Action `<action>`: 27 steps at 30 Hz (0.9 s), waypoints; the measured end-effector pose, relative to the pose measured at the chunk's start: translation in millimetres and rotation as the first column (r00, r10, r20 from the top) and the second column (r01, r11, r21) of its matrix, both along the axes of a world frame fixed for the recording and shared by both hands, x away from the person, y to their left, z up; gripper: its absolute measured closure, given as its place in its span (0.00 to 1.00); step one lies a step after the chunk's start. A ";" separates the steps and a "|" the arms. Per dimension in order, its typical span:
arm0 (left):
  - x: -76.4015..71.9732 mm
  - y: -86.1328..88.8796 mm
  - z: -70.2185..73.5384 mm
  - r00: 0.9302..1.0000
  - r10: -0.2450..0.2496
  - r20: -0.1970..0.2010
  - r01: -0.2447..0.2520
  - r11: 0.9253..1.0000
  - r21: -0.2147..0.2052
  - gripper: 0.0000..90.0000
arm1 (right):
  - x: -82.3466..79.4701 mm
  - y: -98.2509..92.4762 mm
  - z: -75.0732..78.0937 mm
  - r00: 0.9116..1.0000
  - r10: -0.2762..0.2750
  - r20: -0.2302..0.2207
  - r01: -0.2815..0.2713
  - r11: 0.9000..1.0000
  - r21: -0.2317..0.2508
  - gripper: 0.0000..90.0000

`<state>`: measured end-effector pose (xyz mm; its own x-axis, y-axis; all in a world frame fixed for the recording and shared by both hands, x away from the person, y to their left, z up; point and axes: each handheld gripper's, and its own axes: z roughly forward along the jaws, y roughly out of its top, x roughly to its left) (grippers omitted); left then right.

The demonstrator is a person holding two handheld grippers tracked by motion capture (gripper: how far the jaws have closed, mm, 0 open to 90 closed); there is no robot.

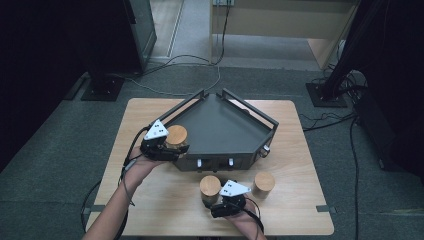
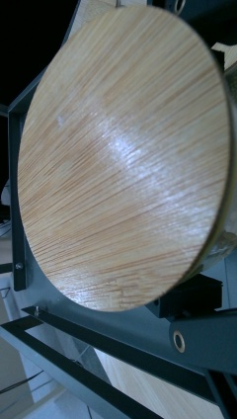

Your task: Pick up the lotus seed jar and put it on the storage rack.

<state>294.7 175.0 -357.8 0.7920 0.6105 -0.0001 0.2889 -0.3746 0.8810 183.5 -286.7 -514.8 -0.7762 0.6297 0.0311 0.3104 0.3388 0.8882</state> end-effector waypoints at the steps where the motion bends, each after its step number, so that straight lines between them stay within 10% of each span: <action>1: 0.6 -0.5 -0.1 1.000 -0.001 0.000 0.001 1.000 0.000 0.28 | 0.1 0.0 -0.1 1.000 0.000 0.000 0.000 1.000 0.001 0.13; 27: 14.7 -7.7 -1.9 1.000 0.015 0.004 -0.015 1.000 0.000 0.28 | 0.3 0.4 0.4 1.000 0.003 -0.001 -0.003 1.000 -0.004 0.14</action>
